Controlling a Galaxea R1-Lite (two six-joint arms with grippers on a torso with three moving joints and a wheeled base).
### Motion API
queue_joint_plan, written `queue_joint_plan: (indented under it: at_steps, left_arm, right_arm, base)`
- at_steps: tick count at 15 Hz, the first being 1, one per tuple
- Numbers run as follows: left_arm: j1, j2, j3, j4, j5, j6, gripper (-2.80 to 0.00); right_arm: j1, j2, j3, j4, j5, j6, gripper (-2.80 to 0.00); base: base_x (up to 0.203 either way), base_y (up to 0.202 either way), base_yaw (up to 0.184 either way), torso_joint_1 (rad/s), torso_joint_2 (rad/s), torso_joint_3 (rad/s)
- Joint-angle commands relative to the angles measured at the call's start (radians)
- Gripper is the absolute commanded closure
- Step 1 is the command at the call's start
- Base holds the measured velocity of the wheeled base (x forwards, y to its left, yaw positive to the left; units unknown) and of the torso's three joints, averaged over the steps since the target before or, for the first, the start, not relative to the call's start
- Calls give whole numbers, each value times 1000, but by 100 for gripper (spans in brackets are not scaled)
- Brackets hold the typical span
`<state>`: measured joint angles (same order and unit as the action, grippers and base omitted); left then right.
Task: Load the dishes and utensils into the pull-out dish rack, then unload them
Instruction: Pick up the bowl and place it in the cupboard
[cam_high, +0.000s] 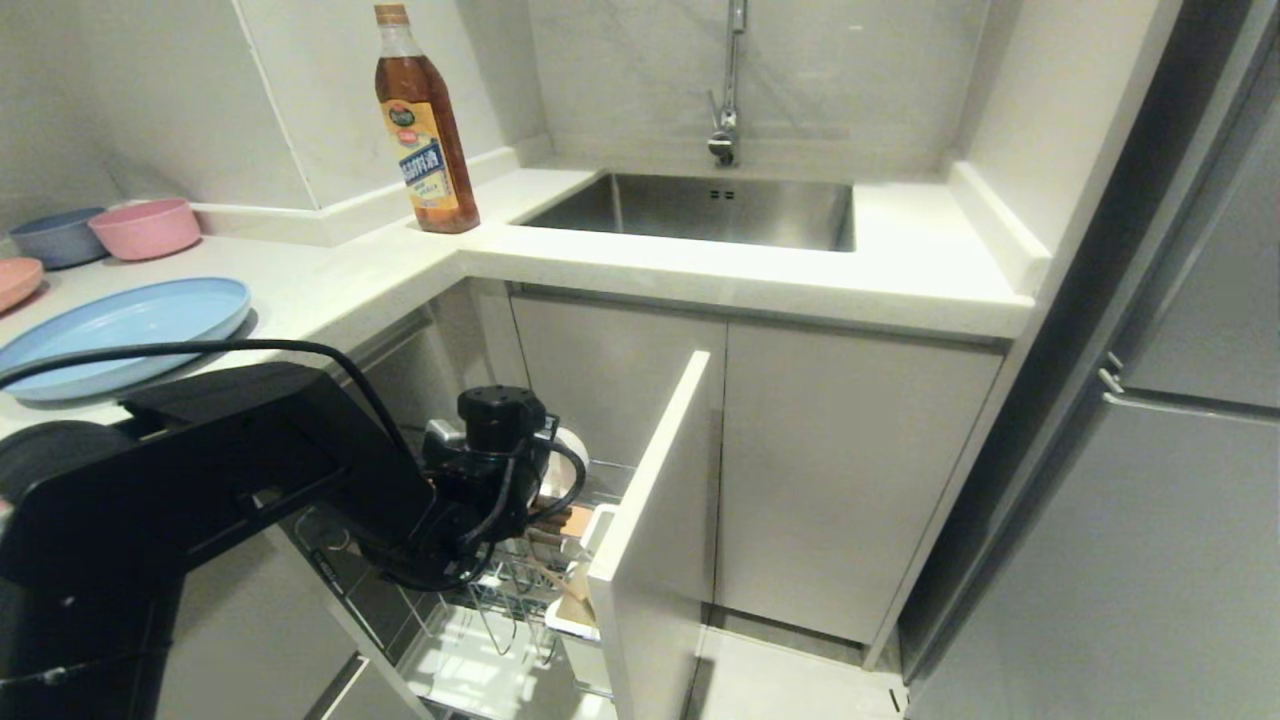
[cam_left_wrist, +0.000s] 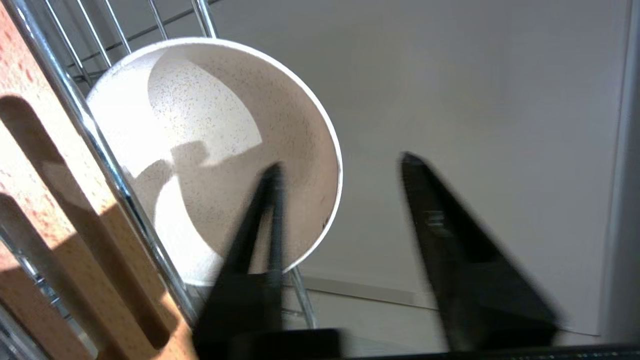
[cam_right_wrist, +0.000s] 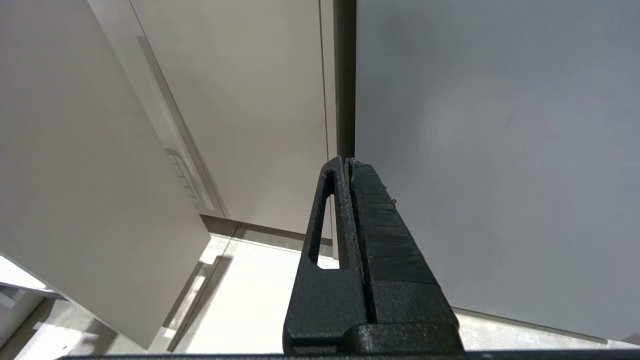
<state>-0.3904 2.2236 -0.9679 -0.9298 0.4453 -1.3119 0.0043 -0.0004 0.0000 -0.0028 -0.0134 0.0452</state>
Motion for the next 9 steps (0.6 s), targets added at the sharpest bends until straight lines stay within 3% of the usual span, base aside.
queue_joint_plan:
  at_steps: [1, 4, 9]
  left_arm:
    - [-1, 0, 0, -6, 3, -9, -280]
    - [-9, -48, 5, 46, 6, -8, -280]
    - [-25, -244, 11, 339, 11, -39, -280]
  right_arm:
    - [0, 0, 0, 0, 0, 1, 0]
    - [0, 0, 0, 0, 0, 1, 0]
    - [0, 0, 0, 0, 0, 0, 0]
  base:
    - [0, 0, 0, 0, 0, 0]
    - [0, 0, 0, 0, 0, 0]
    - [0, 0, 0, 0, 0, 0]
